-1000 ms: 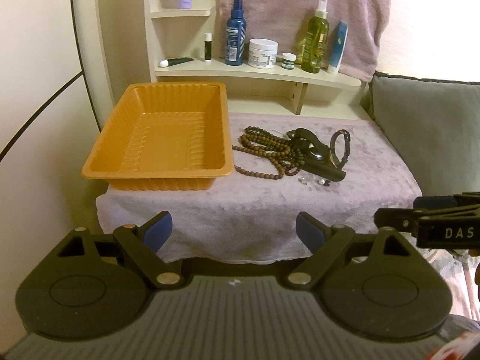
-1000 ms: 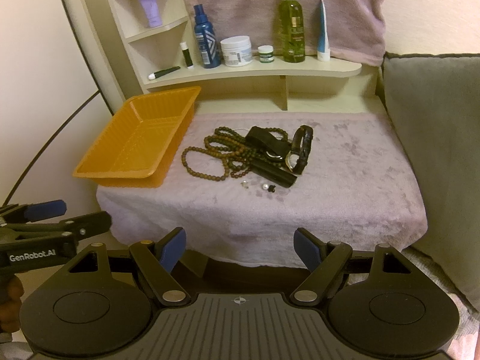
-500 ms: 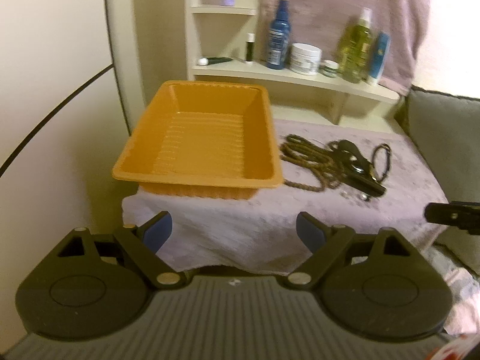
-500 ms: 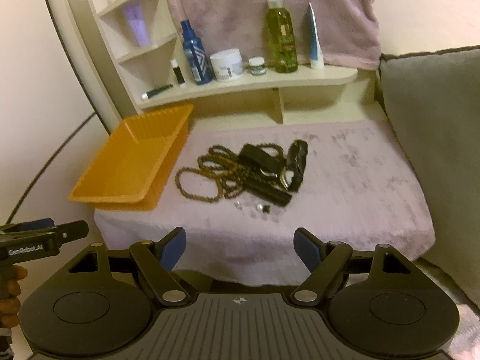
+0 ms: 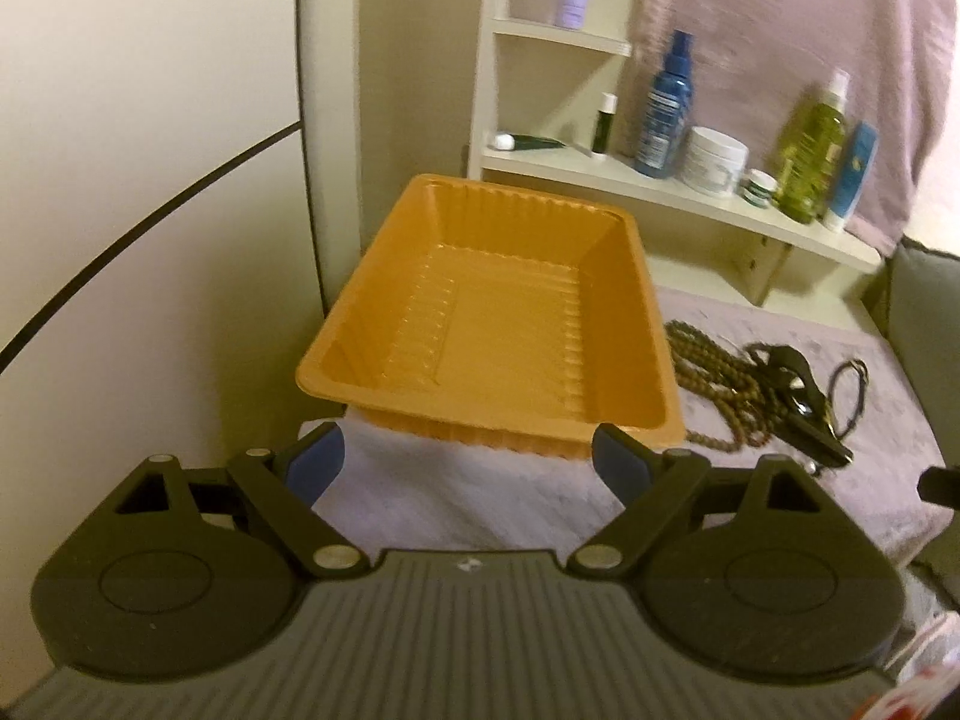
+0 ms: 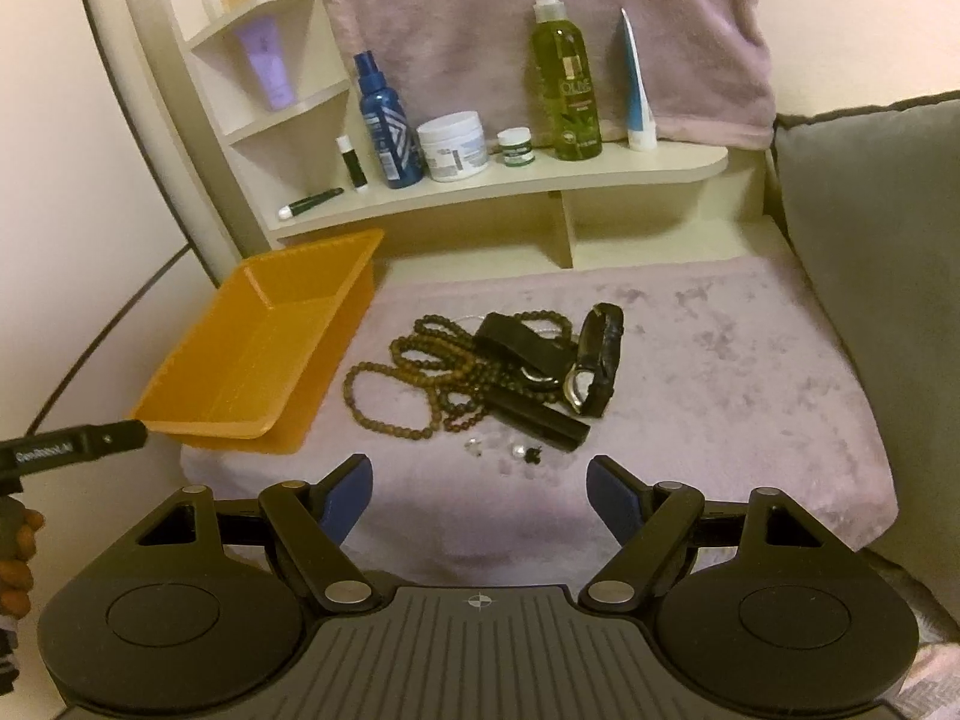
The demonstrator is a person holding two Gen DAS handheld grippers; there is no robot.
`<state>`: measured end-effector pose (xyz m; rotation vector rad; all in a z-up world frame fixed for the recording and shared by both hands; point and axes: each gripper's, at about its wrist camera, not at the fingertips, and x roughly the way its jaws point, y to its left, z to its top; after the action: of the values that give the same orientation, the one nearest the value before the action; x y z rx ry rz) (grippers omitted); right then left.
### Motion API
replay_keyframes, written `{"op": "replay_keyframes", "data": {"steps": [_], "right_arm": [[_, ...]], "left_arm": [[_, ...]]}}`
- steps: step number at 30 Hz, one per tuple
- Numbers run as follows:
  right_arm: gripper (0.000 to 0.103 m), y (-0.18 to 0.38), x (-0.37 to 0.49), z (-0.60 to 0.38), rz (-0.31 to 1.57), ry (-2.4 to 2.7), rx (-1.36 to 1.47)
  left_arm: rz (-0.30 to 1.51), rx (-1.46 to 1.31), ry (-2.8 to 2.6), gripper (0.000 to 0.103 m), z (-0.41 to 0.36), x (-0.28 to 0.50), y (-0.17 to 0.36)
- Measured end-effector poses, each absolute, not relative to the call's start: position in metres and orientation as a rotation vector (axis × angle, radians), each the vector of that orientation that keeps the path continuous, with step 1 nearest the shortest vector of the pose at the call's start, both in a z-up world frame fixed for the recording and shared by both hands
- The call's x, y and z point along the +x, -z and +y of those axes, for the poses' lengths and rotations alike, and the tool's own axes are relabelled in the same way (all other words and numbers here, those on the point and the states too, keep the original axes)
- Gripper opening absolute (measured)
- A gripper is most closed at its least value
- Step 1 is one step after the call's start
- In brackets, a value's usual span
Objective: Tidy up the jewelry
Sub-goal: 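Move the left gripper to the orange tray and grasp its rim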
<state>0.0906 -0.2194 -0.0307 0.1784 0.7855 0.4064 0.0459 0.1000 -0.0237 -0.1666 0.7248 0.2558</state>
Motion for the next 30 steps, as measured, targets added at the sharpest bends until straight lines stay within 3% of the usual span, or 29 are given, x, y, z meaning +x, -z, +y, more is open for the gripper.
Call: {"op": "replay_keyframes", "data": {"steps": [9,13,30], "right_arm": [[0.079,0.053,0.118,-0.223,0.803,-0.400,0.210],[0.079,0.058,0.125,-0.228,0.768,-0.389,0.242],[0.079,0.074,0.165,-0.222,0.811,-0.371,0.265]], "left_arm": [[0.711,-0.241,-0.359,0.081,0.139,0.064,0.043],[0.708,-0.261,-0.392,0.072,0.155,0.073,0.053],[0.694,-0.394,-0.380,0.064,0.199,0.101,0.075]]}}
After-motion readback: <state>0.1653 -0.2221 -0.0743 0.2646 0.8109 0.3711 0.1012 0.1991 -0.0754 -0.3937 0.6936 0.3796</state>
